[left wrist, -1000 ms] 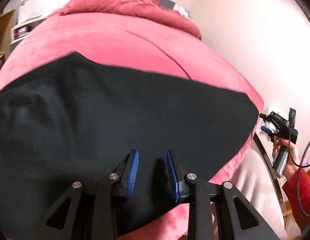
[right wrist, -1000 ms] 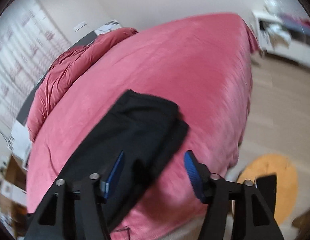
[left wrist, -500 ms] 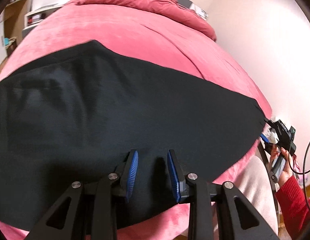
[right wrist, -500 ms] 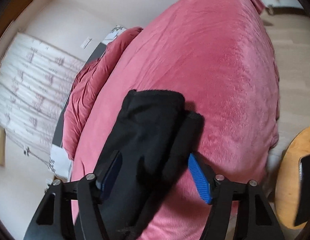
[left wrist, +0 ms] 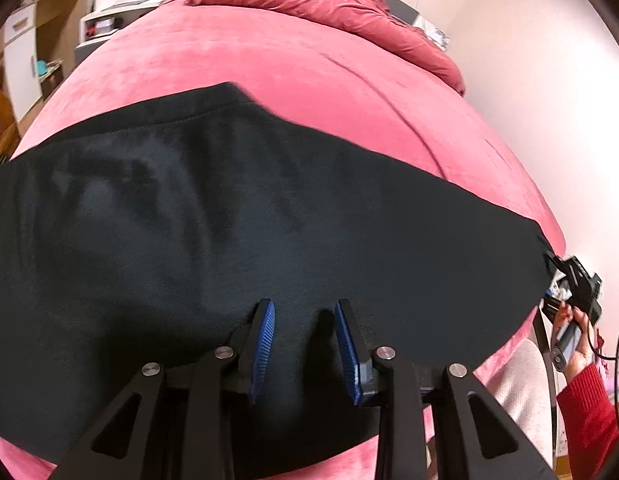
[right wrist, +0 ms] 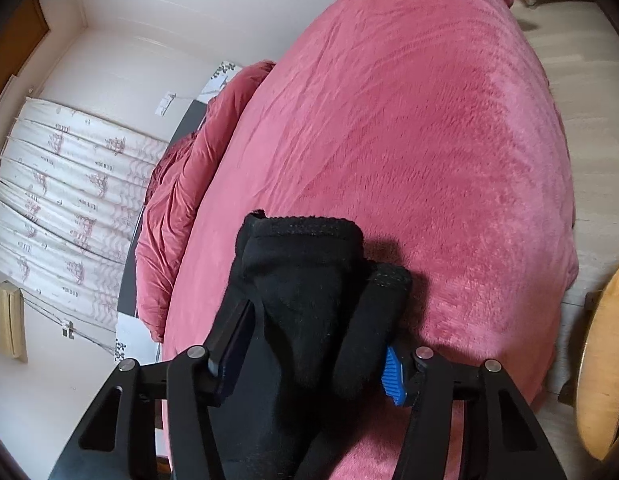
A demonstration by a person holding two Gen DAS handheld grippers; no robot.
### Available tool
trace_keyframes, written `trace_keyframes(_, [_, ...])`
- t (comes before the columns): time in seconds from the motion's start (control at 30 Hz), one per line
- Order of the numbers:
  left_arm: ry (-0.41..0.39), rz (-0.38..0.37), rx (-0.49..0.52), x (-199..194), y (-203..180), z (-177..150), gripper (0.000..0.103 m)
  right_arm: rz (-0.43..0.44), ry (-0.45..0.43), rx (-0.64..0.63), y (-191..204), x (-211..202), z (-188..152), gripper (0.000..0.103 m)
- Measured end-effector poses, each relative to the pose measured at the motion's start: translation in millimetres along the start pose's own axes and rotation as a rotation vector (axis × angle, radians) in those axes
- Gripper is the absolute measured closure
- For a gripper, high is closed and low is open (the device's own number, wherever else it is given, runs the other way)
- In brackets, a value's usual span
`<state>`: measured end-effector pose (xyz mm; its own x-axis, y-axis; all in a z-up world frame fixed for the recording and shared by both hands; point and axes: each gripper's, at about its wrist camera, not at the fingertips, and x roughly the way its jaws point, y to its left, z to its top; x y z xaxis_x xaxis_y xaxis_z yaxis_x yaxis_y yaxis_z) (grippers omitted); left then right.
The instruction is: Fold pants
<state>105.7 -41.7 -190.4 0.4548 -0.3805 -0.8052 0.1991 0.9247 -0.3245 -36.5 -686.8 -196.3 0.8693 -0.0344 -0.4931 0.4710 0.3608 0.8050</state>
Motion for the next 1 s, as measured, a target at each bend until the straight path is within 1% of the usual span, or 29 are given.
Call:
trace_keyframes(0.13, [0.004,-0.034,0.076,4,-31,6,0.071,0.007,0.033,-0.005,-2,3,4,0.05])
trace_keyframes(0.17, [0.009,-0.038,0.092,6,-39,8,0.071,0.004,0.038,-0.006,-5,1,4,0.056])
trace_keyframes(0.2, [0.013,-0.036,0.104,10,-48,12,0.071,0.0,0.043,-0.007,-7,1,4,0.059])
trace_keyframes(0.27, [0.022,-0.033,0.116,18,-67,18,0.071,0.009,0.048,-0.009,-9,0,4,0.061])
trace_keyframes(0.43, [0.051,-0.01,0.144,36,-106,31,0.071,-0.001,0.04,-0.031,-5,1,2,0.061])
trace_keyframes(0.5, [0.061,-0.017,0.147,40,-119,35,0.071,0.003,0.04,-0.013,-6,2,2,0.061])
trace_keyframes(0.57, [0.066,-0.043,0.16,45,-134,37,0.071,0.01,0.039,-0.001,-8,3,2,0.061])
trace_keyframes(0.63, [0.066,-0.047,0.189,48,-149,37,0.071,0.004,0.041,-0.007,-8,4,2,0.063])
trace_keyframes(0.77, [0.079,-0.049,0.262,65,-187,43,0.071,-0.012,0.039,-0.017,-6,6,1,0.064])
trace_keyframes(0.87, [0.109,-0.061,0.296,78,-204,39,0.071,-0.017,0.035,-0.021,-4,7,0,0.064])
trace_keyframes(0.93, [0.133,-0.037,0.324,87,-210,33,0.071,-0.017,0.039,-0.021,-4,7,1,0.064])
trace_keyframes(1.0, [0.135,-0.035,0.342,86,-212,26,0.071,-0.022,0.044,-0.031,-3,9,0,0.064])
